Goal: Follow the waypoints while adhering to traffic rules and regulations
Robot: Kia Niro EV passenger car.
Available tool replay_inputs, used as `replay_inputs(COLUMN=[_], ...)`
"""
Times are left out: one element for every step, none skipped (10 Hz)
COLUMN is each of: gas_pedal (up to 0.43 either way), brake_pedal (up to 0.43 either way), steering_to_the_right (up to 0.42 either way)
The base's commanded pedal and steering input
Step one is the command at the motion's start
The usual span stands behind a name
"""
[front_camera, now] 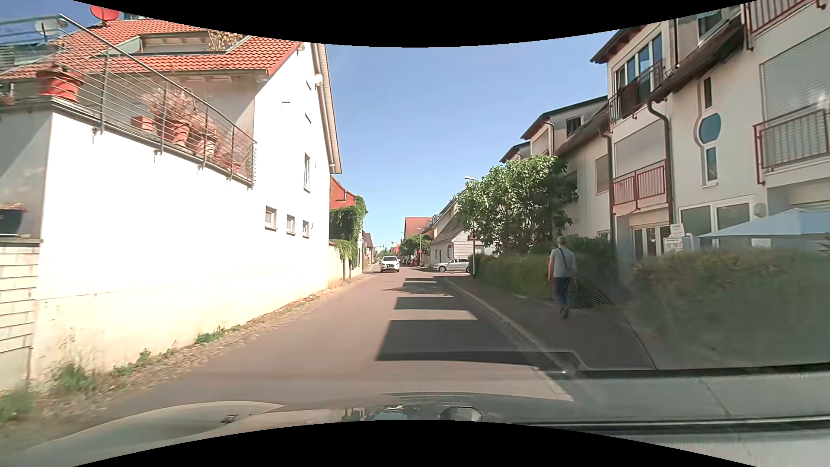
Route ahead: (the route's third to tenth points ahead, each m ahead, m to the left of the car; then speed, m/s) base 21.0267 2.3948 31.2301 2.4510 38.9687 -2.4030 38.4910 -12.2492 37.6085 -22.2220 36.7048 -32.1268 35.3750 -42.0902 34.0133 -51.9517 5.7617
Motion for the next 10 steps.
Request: replay_inputs(gas_pedal=[0.138,0.138,0.138,0.138,0.138,0.138,0.138,0.138,0.138,0.138], brake_pedal=[0.000,0.000,0.000,0.000,0.000,0.000,0.000,0.000,0.000,0.000], steering_to_the_right=[-0.002,-0.002,-0.001,-0.001,0.000,0.001,0.002,0.003,0.003,0.003])
